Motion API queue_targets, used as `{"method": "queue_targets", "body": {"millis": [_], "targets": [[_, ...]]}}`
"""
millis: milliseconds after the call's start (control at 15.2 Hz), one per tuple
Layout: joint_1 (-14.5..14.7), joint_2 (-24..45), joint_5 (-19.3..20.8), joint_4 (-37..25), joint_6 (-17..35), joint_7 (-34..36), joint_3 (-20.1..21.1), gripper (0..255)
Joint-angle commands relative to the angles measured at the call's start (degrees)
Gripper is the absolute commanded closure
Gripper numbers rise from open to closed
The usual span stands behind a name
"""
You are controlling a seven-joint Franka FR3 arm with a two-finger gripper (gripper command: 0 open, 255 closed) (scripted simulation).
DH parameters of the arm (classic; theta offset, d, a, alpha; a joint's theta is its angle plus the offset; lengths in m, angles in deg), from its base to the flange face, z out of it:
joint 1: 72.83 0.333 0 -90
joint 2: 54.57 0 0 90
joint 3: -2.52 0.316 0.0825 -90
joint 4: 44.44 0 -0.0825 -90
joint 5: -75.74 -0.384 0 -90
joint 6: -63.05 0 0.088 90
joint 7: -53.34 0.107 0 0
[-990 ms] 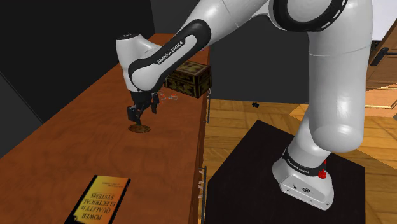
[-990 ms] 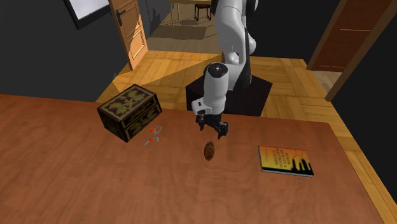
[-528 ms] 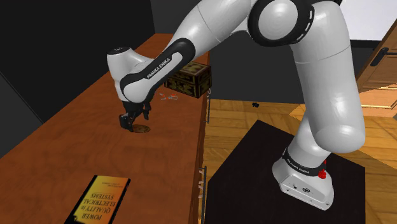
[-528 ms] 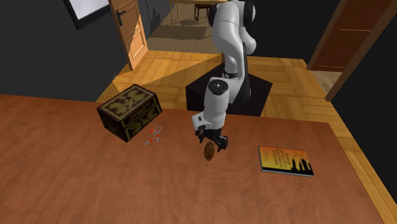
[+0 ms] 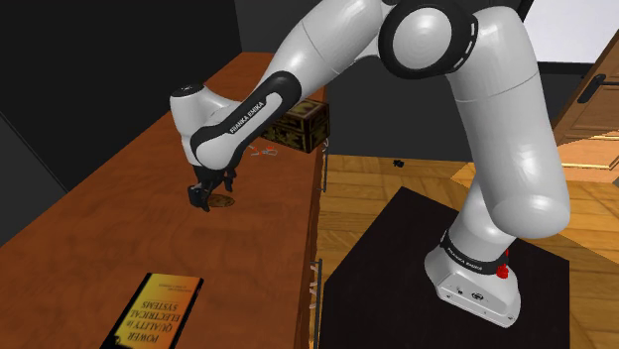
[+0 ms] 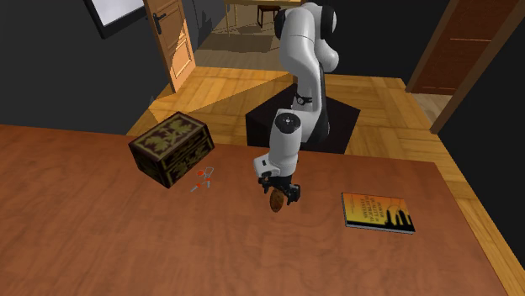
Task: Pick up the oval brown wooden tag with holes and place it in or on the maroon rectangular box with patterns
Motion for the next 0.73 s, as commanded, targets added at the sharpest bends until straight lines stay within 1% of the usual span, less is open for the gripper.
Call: {"method": "queue_targets", "body": {"millis": [0,132,198,660], "targets": [[0.00,0.02,0.01,0.01,0.03,0.01,-0.01,0],[0.00,0.02,0.01,0.00,0.02,0.00,0.00,0],[0.00,0.02,0.01,0.00,0.02,0.00,0.00,255],[0.01,0.01,0.01,0.01,0.02,0.01,0.00,255]]}}
